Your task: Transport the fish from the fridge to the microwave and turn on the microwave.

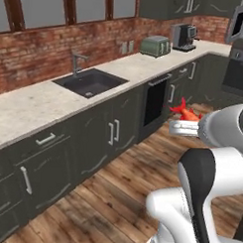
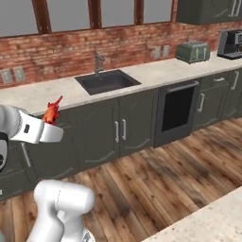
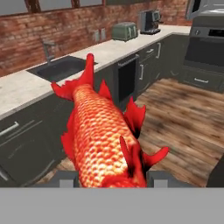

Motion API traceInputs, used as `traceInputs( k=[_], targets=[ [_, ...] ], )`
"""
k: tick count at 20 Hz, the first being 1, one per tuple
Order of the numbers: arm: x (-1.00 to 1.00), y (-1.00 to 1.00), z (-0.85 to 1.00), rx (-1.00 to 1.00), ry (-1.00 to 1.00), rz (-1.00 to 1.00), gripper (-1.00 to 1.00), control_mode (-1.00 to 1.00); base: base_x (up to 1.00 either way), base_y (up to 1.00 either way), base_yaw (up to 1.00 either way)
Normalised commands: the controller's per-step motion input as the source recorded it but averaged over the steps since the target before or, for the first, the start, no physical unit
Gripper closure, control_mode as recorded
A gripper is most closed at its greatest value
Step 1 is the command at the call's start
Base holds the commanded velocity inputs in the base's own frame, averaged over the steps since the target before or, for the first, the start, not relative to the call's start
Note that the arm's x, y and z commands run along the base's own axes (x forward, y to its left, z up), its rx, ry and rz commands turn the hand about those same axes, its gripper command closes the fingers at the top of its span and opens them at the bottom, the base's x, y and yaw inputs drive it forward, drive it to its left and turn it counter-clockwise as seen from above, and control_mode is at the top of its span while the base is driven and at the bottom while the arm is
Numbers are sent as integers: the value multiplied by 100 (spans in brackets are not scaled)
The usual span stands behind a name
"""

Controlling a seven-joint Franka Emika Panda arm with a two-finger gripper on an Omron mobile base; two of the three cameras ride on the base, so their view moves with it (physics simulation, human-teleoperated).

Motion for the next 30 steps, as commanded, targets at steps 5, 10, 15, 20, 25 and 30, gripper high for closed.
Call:
traceInputs(
  k=[5,10,15,20,25,30],
  targets=[
    [0,0,0,0,0,0,100,100,39,10,-39],
    [0,0,0,0,0,0,100,100,40,10,-38],
    [0,0,0,0,0,0,100,100,47,10,-36],
    [0,0,0,0,0,0,100,100,60,14,-32],
    [0,0,0,0,0,0,100,100,69,12,-29],
    [0,0,0,0,0,0,100,100,72,12,-27]
  ],
)
